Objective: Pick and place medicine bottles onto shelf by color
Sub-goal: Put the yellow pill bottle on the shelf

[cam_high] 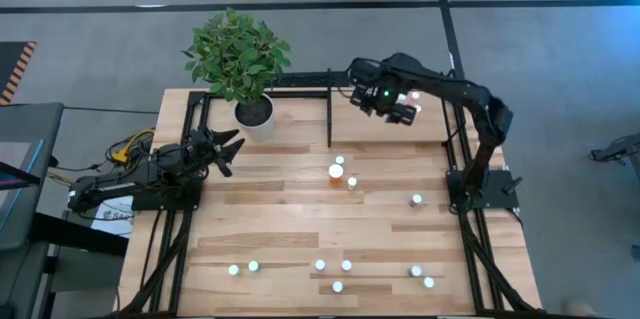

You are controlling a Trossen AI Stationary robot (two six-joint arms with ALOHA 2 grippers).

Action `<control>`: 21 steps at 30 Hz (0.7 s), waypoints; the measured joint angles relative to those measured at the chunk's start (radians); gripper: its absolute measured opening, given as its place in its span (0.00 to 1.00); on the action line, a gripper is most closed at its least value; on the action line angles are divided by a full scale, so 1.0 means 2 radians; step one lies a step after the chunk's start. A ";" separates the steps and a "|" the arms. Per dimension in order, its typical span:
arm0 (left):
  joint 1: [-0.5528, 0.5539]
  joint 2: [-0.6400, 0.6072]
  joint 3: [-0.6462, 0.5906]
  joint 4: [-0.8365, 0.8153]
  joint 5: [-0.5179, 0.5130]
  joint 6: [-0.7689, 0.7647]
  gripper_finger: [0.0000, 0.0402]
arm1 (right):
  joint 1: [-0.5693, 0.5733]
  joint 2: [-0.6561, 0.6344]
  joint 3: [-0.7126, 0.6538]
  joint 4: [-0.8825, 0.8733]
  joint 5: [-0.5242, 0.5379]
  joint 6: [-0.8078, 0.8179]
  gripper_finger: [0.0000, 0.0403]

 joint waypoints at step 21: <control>0.000 0.000 0.000 0.000 0.000 0.000 0.45 | 0.224 0.042 0.002 0.041 0.039 -0.015 0.66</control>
